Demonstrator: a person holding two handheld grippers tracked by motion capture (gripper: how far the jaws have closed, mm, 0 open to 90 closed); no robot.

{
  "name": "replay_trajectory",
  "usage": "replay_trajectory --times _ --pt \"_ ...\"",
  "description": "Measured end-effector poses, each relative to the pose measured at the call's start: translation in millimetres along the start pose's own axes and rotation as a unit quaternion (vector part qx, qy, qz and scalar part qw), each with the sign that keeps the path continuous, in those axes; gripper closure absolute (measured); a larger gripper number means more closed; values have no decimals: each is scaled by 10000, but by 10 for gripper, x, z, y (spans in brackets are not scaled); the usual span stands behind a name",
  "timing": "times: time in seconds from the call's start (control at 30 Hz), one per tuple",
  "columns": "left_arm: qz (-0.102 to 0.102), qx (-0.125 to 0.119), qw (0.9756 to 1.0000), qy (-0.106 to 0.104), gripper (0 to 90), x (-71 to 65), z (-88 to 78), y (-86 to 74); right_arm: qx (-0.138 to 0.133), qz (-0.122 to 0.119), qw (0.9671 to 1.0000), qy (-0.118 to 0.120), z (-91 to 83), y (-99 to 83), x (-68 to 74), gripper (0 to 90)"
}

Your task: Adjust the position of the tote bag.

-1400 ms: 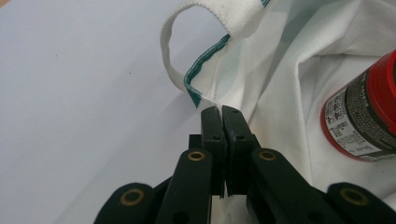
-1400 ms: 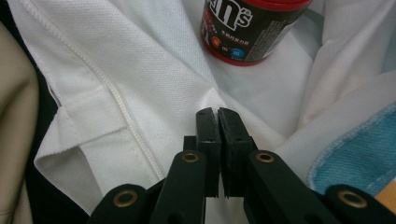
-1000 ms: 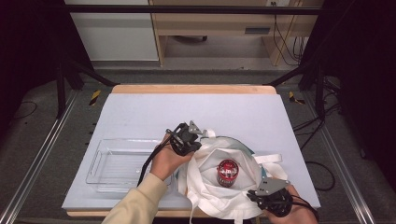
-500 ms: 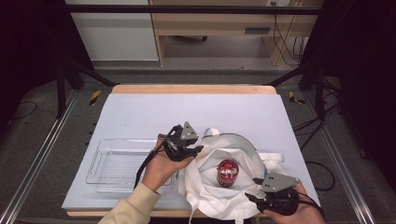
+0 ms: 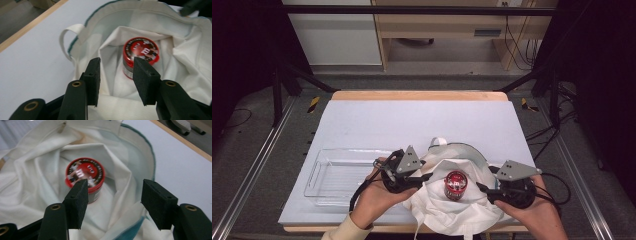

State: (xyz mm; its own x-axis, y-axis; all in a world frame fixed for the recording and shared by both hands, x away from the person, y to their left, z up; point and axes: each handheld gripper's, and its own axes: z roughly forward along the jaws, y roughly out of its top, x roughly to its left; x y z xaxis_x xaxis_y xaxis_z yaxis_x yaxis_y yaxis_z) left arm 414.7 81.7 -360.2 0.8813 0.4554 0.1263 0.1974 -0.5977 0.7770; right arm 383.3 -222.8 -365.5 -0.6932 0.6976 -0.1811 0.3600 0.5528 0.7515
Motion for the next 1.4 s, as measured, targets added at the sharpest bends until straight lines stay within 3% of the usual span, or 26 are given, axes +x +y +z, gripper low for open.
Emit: replay_trajectory --times 0.27,0.47,0.67,0.83,1.13,1.4 --pt "82 122 9991 -408 522 -159 153 -142 109 183 9989 -420 150 138 -230 369" --pt "283 286 9963 -754 456 -262 312 -207 228 394 9981 -409 296 108 -340 371" --pt "280 378 9948 -904 402 -331 466 -255 293 479 9978 -345 360 66 -345 371" --pt "410 553 9922 -1039 372 -403 568 -278 384 494 9976 -311 431 49 -363 375" --pt "431 535 9900 -1233 384 -423 633 -359 582 465 9971 -124 566 -10 -334 393" --pt "382 553 9886 -1350 392 -416 670 -351 652 450 9968 -98 646 -17 -297 424"
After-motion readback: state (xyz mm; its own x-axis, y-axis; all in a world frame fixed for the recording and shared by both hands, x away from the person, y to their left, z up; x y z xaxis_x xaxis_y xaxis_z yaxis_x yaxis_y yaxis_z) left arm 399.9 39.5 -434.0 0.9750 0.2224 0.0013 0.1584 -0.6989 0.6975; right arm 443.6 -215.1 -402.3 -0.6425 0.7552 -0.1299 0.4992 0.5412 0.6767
